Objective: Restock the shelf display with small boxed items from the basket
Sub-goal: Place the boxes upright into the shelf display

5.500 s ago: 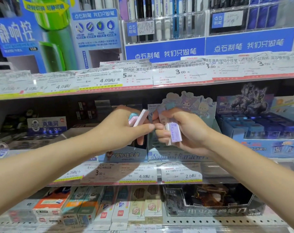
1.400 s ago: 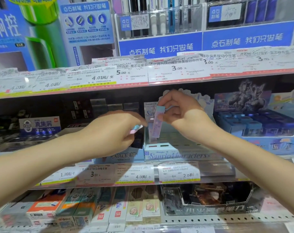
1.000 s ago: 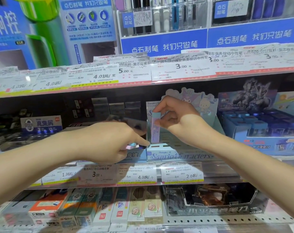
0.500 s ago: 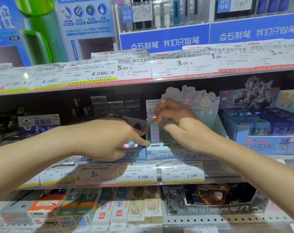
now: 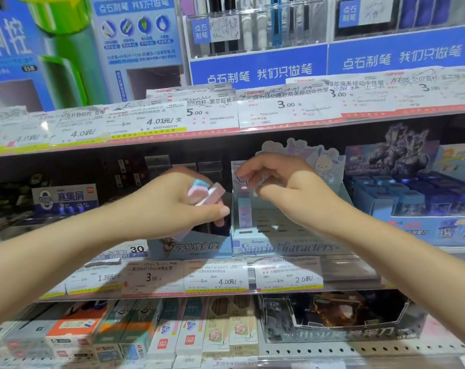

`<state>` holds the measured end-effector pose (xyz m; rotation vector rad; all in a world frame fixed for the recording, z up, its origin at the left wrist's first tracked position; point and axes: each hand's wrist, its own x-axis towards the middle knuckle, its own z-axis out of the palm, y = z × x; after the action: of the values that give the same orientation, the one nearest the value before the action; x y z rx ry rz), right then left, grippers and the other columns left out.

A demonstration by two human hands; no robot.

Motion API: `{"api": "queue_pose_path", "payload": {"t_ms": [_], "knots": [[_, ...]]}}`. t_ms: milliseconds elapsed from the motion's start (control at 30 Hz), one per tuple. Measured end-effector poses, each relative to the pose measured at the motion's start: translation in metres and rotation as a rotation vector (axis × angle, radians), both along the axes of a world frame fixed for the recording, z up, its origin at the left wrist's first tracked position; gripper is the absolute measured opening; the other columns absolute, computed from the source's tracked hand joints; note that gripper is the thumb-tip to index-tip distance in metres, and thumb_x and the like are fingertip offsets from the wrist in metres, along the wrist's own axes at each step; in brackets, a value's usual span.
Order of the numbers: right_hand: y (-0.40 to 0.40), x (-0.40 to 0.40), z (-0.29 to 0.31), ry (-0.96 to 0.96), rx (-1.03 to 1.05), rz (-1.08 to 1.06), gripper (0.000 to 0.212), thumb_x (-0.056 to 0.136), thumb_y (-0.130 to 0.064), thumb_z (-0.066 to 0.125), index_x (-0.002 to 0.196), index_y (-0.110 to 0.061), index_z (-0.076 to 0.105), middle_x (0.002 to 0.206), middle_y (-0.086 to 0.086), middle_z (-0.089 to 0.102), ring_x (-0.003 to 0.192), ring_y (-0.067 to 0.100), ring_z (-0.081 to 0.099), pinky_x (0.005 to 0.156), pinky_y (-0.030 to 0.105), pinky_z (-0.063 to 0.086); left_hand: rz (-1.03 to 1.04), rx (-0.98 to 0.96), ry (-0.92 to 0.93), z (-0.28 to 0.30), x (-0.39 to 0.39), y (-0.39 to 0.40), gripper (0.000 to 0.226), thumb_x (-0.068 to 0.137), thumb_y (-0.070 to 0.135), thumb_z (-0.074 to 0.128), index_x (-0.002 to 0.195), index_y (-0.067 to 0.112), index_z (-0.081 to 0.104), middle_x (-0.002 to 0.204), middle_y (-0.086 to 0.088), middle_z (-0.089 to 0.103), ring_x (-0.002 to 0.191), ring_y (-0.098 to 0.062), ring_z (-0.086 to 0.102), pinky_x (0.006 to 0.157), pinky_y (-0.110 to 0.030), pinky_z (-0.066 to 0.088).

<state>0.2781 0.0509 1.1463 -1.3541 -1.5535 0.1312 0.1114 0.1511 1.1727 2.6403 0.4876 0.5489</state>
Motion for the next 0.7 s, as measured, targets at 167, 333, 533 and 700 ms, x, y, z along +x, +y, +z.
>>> {"api": "queue_pose_path", "payload": {"t_ms": [167,333,533,700], "knots": [[-0.008,-0.016,0.008,0.147,-0.061,0.127,0.012,0.082,-0.009,0.064,0.087,-0.019,0.066,0.084,0.001,0.068,0.08,0.009,0.062,0.078,0.024,0.052,-0.066,-0.405,0.025,-0.002,0.002,-0.009,0.033,0.069,0.038,0.073,0.065,0.006,0.064,0.052,-0.003,0.057,0.053,-0.021,0.042,0.053,-0.029,0.028],[-0.007,-0.02,0.01,0.189,-0.084,0.159,0.005,0.078,-0.009,0.067,0.078,-0.014,0.068,0.078,0.004,0.07,0.073,0.009,0.064,0.072,0.022,0.053,-0.123,-0.437,-0.001,-0.005,0.007,-0.012,0.021,0.068,0.037,0.07,0.055,0.021,0.066,0.049,0.0,0.051,0.045,-0.016,0.037,0.048,-0.027,0.023],[-0.013,-0.003,0.012,0.335,-0.034,0.091,0.016,0.08,-0.002,0.063,0.077,-0.017,0.062,0.072,-0.002,0.066,0.061,0.001,0.061,0.059,0.011,0.048,-0.028,-0.49,-0.096,-0.004,0.004,-0.002,0.043,0.058,0.029,0.083,0.071,-0.005,0.059,0.044,-0.009,0.041,0.036,-0.016,0.026,0.041,-0.019,0.02],[-0.02,0.004,0.003,0.361,-0.133,0.06,0.012,0.077,-0.003,0.065,0.076,-0.015,0.063,0.065,-0.002,0.067,0.061,0.005,0.063,0.064,0.016,0.05,-0.038,-0.48,-0.223,-0.001,0.0,-0.002,0.015,0.075,0.013,0.069,0.063,0.006,0.062,0.045,-0.009,0.042,0.037,-0.016,0.025,0.045,-0.026,0.017]]}}
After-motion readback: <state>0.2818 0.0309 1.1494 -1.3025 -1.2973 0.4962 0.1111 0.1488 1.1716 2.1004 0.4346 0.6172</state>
